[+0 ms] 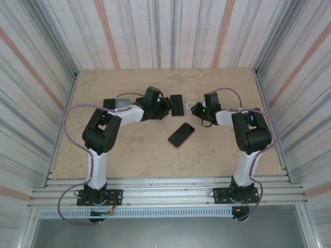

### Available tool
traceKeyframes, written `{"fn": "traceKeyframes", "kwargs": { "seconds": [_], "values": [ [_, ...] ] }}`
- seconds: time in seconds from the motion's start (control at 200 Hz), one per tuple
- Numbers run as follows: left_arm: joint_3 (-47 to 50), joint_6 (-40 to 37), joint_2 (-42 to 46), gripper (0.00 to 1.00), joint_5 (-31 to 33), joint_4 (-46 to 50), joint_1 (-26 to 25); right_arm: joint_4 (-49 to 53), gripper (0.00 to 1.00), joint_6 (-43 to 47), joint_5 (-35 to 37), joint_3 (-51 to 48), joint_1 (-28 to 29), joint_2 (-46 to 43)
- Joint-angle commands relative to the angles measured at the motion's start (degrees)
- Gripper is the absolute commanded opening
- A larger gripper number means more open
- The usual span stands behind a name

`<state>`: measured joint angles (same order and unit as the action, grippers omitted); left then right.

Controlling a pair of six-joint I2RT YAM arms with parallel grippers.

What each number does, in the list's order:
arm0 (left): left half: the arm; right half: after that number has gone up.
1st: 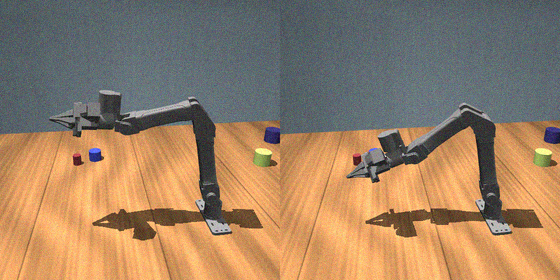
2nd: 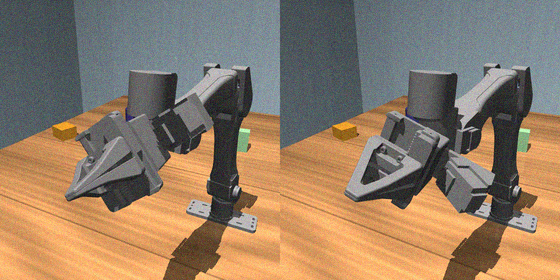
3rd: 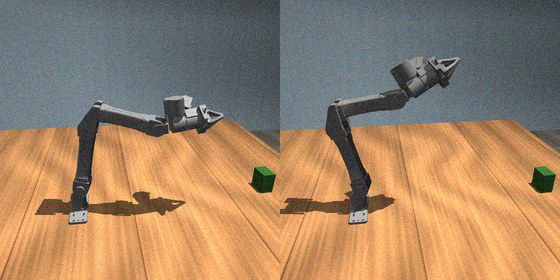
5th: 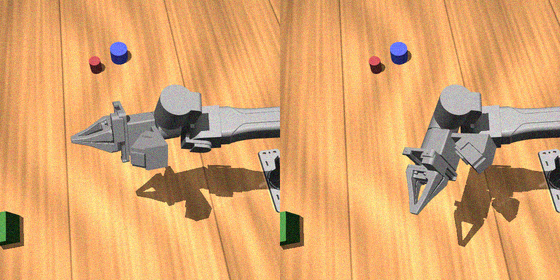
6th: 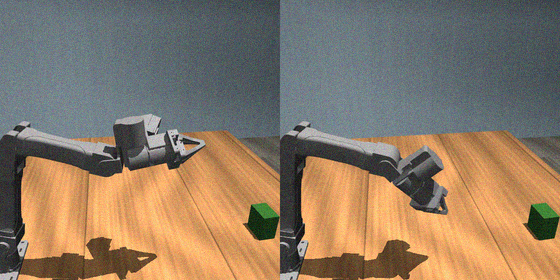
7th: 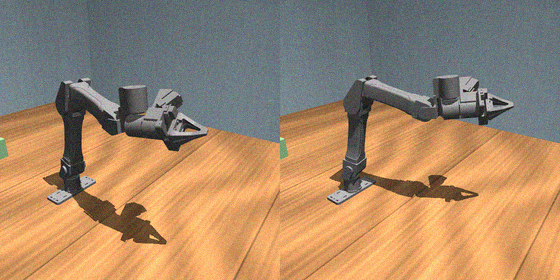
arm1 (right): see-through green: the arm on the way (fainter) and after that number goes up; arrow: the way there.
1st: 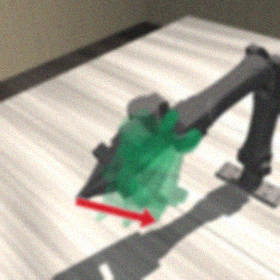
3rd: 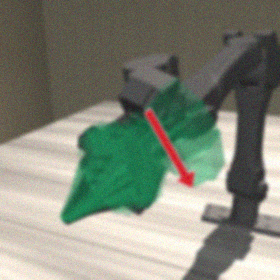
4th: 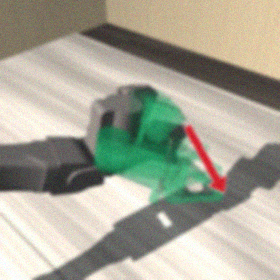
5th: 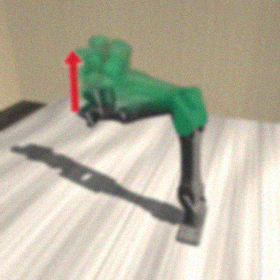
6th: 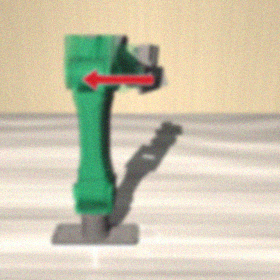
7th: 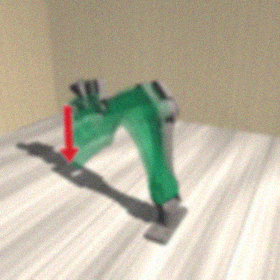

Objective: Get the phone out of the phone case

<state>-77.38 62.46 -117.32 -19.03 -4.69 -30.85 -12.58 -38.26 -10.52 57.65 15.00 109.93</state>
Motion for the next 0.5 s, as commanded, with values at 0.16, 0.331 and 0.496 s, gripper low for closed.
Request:
{"fn": "traceKeyframes", "kwargs": {
  "seconds": [0.16,0.331,0.496],
  "values": [
    [0.53,-16.77,10.96,0.71,-3.62,8.09,0.53,11.22,0.59,11.43,5.57,3.54,-0.33,-5.08],
    [1.08,-29.79,16.65,0.76,-2.69,16.02,0.45,15.71,0.69,14.81,5.31,3.19,-0.35,-9.37],
    [4.26,-38.98,21.43,0.79,-3.21,19.78,0.07,18.47,0.83,15.76,2.81,-0.57,-0.41,-15.99]
  ]
}}
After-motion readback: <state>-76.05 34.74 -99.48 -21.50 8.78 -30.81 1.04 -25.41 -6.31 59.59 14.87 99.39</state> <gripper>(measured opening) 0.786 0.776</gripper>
